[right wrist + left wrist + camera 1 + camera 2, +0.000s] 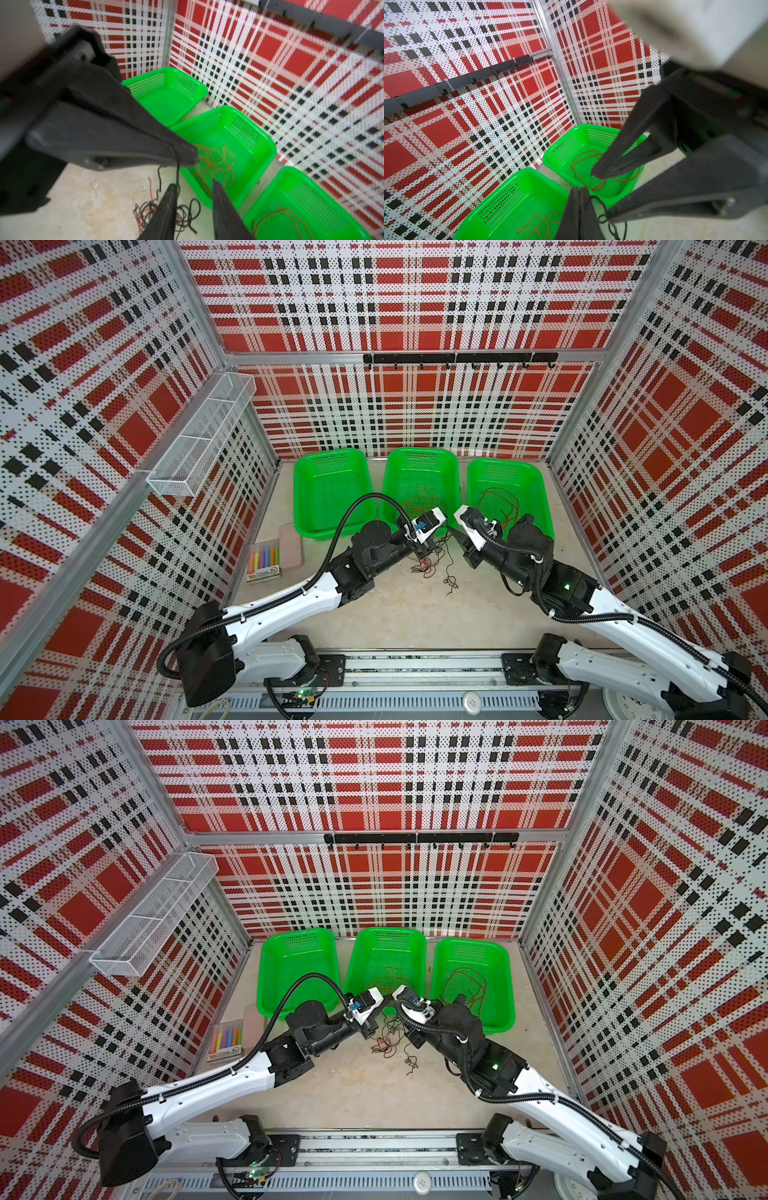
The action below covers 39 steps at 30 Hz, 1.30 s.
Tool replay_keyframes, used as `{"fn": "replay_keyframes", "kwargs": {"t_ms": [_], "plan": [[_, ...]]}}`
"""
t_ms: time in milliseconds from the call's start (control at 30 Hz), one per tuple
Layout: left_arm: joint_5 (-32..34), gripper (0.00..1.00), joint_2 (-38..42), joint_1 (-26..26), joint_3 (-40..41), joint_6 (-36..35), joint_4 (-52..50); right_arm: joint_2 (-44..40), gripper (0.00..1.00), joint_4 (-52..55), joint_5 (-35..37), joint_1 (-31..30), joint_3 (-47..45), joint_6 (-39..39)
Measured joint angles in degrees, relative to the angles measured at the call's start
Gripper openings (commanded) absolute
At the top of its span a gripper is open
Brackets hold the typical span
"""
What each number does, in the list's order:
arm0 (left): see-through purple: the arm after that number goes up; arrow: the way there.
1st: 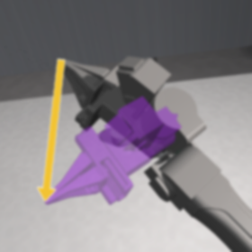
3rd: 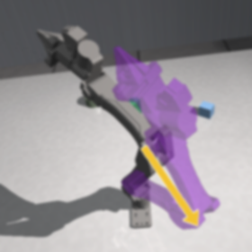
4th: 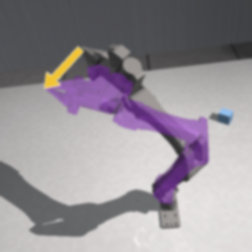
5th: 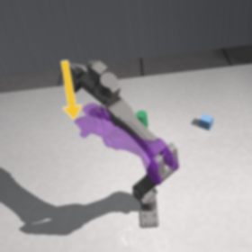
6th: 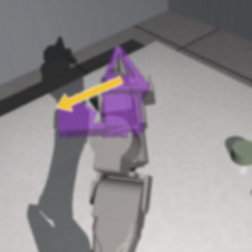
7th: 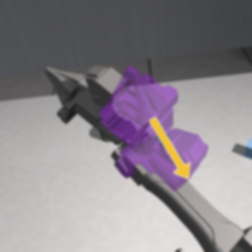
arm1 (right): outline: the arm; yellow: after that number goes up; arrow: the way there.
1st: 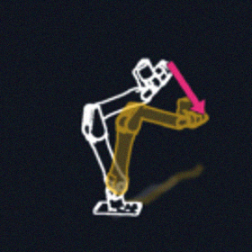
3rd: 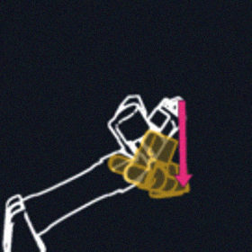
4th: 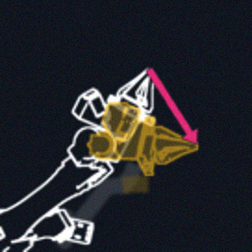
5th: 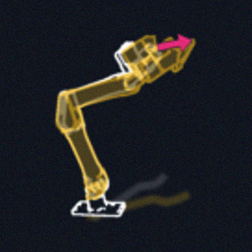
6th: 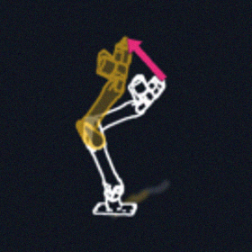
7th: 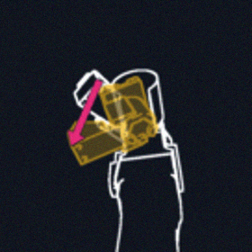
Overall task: Untangle and sort cables by color
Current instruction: Untie the cable.
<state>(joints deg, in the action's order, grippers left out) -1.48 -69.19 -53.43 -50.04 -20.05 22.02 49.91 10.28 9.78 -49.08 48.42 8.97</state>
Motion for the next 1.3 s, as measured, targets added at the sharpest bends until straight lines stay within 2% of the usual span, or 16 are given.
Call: {"fn": "replay_keyframes", "kwargs": {"t_ms": [133,367,433,500,700,733,1033,1300], "plan": [[0.0,0.0,1.3,-0.4,-4.1,-0.4,-1.0,-1.9,0.65,-2.8,-0.4,0.9,-5.2,-2.6],[0.0,0.0,1.7,-1.4,-8.7,-1.5,-2.6,-2.0,0.65,-8.3,-3.0,1.3,-13.3,-6.2],[0.0,0.0,1.7,-1.6,-9.1,-1.7,-3.4,-1.3,0.61,-10.4,-4.6,1.6,-14.6,-7.2],[0.0,0.0,1.7,-1.9,-9.4,-1.9,-3.9,0.0,0.53,-12.1,-6.5,1.6,-15.0,-8.0],[0.3,0.0,1.7,-2.8,-10.2,-2.4,-4.8,3.1,0.04,-17.6,-9.9,1.9,-16.6,-10.6],[0.4,0.0,1.7,-2.9,-10.6,-2.4,-5.0,3.1,0.0,-18.5,-10.1,2.0,-17.4,-11.2],[2.5,0.0,2.3,-1.8,-12.4,-2.6,-7.8,1.0,0.0,-24.2,-8.1,5.9,-26.6,-15.9],[3.5,0.0,7.4,4.3,-12.2,-1.6,-9.2,-4.8,0.0,-23.6,-7.0,11.4,-31.2,-18.3]]}}
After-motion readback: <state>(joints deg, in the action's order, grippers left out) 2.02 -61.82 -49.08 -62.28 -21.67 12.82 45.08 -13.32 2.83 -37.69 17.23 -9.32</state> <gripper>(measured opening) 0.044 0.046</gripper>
